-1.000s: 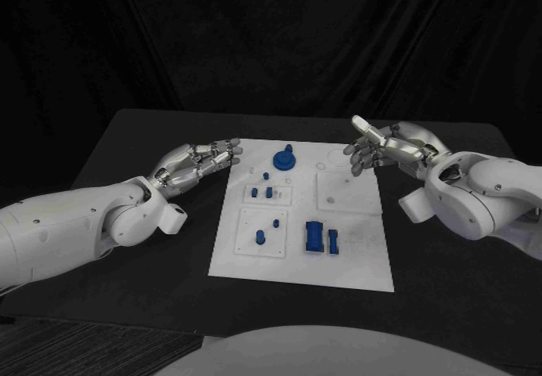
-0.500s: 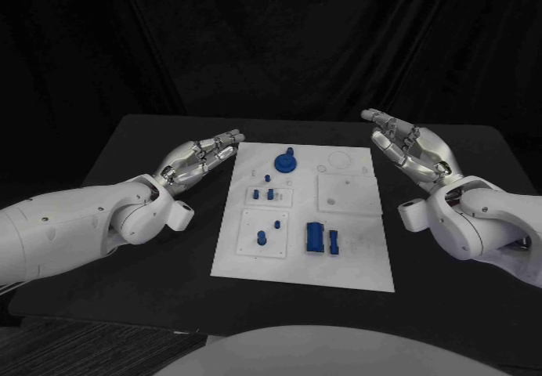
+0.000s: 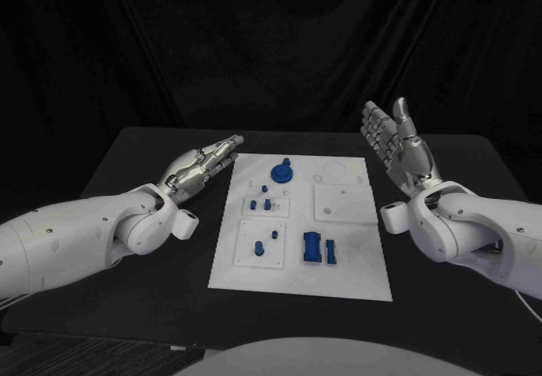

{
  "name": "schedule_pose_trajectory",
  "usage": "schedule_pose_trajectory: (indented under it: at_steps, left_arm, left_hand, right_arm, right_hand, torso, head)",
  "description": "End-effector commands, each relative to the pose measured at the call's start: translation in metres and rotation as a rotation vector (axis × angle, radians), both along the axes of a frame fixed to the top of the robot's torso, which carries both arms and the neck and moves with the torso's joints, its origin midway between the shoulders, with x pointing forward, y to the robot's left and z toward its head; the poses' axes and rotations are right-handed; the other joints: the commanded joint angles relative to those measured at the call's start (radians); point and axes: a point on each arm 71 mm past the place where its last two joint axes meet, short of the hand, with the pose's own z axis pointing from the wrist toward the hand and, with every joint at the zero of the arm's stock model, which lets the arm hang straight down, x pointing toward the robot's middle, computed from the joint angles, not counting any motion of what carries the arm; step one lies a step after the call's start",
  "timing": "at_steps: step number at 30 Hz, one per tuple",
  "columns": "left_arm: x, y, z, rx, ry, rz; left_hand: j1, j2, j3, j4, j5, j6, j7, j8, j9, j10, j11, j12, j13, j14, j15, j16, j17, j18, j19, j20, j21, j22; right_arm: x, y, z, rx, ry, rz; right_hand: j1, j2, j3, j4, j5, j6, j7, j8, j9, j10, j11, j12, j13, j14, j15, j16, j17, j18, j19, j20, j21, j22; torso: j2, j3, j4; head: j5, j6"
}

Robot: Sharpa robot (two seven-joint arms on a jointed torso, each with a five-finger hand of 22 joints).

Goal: Assemble the parts on the task board

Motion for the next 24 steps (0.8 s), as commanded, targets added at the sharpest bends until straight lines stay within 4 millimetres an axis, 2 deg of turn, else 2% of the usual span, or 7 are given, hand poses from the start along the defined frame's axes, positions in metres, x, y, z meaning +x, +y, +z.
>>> schedule_pose_trajectory:
  at_steps: [1, 3, 4, 5, 13, 18, 24]
  left_arm:
    - [0.003, -0.006, 0.001, -0.006, 0.004, 0.117]
    - [0.005, -0.014, 0.002, -0.016, 0.011, 0.174]
    - [0.005, -0.017, 0.003, -0.021, 0.015, 0.2]
    - [0.006, -0.021, 0.003, -0.025, 0.02, 0.224]
    - [0.006, -0.046, 0.007, -0.057, 0.086, 0.422]
    - [0.004, -0.058, 0.008, -0.068, 0.132, 0.515]
    - [0.002, -0.064, 0.009, -0.073, 0.161, 0.562]
  left_hand:
    - [-0.268, -0.036, 0.051, -0.065, -0.082, -0.112, -0.007, -0.023, -0.019, -0.011, 0.003, -0.057, -0.019, 0.008, -0.02, -0.009, -0.009, -0.042, -0.003, -0.03, -0.017, -0.036]
    - [-0.32, -0.042, 0.071, -0.084, -0.099, -0.129, -0.007, -0.023, -0.019, -0.011, 0.003, -0.058, -0.019, 0.008, -0.02, -0.009, -0.009, -0.042, -0.003, -0.031, -0.017, -0.036]
    - [-0.341, -0.045, 0.071, -0.084, -0.104, -0.133, -0.007, -0.023, -0.019, -0.011, 0.003, -0.058, -0.019, 0.008, -0.02, -0.009, -0.009, -0.042, -0.003, -0.101, -0.017, -0.036]
    - [-0.361, -0.117, 0.071, -0.084, -0.109, -0.139, -0.007, -0.023, -0.019, -0.011, 0.003, -0.058, -0.019, 0.008, -0.02, -0.009, -0.009, -0.042, -0.003, -0.101, -0.017, -0.036]
    - [-0.488, -0.117, 0.168, -0.119, -0.147, -0.175, -0.007, -0.023, -0.019, -0.011, 0.003, -0.087, -0.019, 0.008, -0.02, -0.009, -0.009, -0.042, -0.003, -0.101, -0.017, -0.036]
    - [-0.554, -0.117, 0.168, -0.137, -0.164, -0.2, -0.007, -0.023, -0.019, -0.011, 0.003, -0.096, -0.019, 0.008, -0.02, -0.009, -0.009, -0.042, -0.003, -0.101, -0.017, -0.036]
    - [-0.617, -0.117, 0.168, -0.138, -0.179, -0.22, -0.007, -0.023, -0.019, -0.011, 0.003, -0.104, -0.019, 0.008, -0.02, -0.009, -0.009, -0.042, -0.003, -0.101, -0.017, -0.036]
  right_arm:
    - [0.008, 0.002, -0.012, 0.056, 0.101, -0.149]
    - [0.013, 0.01, -0.018, 0.097, 0.15, -0.205]
    - [0.014, 0.013, -0.021, 0.11, 0.168, -0.224]
    - [0.016, 0.016, -0.023, 0.123, 0.184, -0.241]
    - [0.02, 0.026, -0.031, 0.171, 0.253, -0.307]
    - [0.02, 0.026, -0.031, 0.171, 0.253, -0.308]
    - [0.02, 0.026, -0.031, 0.171, 0.253, -0.308]
  right_hand:
    - [-0.025, -0.002, -0.005, -0.003, -0.017, -0.007, -0.004, -0.014, -0.005, -0.014, 0.0, -0.014, -0.003, -0.009, -0.001, -0.011, -0.003, -0.033, -0.007, 0.002, -0.022, -0.004]
    - [-0.025, -0.002, -0.005, -0.003, -0.017, -0.007, -0.004, -0.014, -0.005, -0.014, 0.0, -0.014, -0.003, -0.009, -0.001, -0.011, -0.003, -0.033, -0.007, 0.002, -0.022, -0.004]
    - [-0.025, -0.002, -0.005, -0.003, -0.017, -0.007, -0.004, -0.014, -0.005, -0.014, 0.0, -0.014, -0.003, -0.009, -0.001, -0.011, -0.003, -0.033, -0.007, 0.002, -0.022, -0.004]
    - [-0.025, -0.002, -0.005, -0.003, -0.017, -0.007, -0.004, -0.014, -0.005, -0.014, 0.0, -0.014, -0.003, -0.009, -0.001, -0.011, -0.003, -0.033, -0.007, 0.002, -0.022, -0.004]
    - [-0.025, -0.002, -0.005, -0.003, -0.017, -0.007, -0.004, -0.014, -0.005, -0.014, 0.0, -0.014, -0.003, -0.009, -0.001, -0.011, -0.003, -0.033, -0.007, 0.002, -0.022, -0.004]
    - [-0.025, -0.002, -0.005, -0.003, -0.017, -0.007, -0.004, -0.014, -0.005, -0.014, 0.0, -0.014, -0.003, -0.009, -0.001, -0.011, -0.003, -0.033, -0.007, 0.002, -0.022, -0.004]
    - [-0.025, -0.002, -0.005, -0.003, -0.017, -0.007, -0.004, -0.014, -0.005, -0.014, 0.0, -0.014, -0.003, -0.009, -0.001, -0.011, -0.003, -0.033, -0.007, 0.002, -0.022, -0.004]
  torso:
    - [-0.028, 0.0002, -0.0116]
    - [-0.045, 0.0003, -0.0188]
    - [-0.053, 0.0003, -0.0219]
    - [-0.061, 0.0004, -0.025]
    - [-0.107, 0.0007, -0.0435]
    - [-0.12, 0.0008, -0.0488]
    - [-0.121, 0.0008, -0.0492]
  head:
    - [-0.008, 0.042]
    - [-0.015, 0.078]
    - [-0.018, 0.093]
    - [-0.021, 0.109]
    - [-0.038, 0.2]
    - [-0.043, 0.226]
    - [-0.044, 0.228]
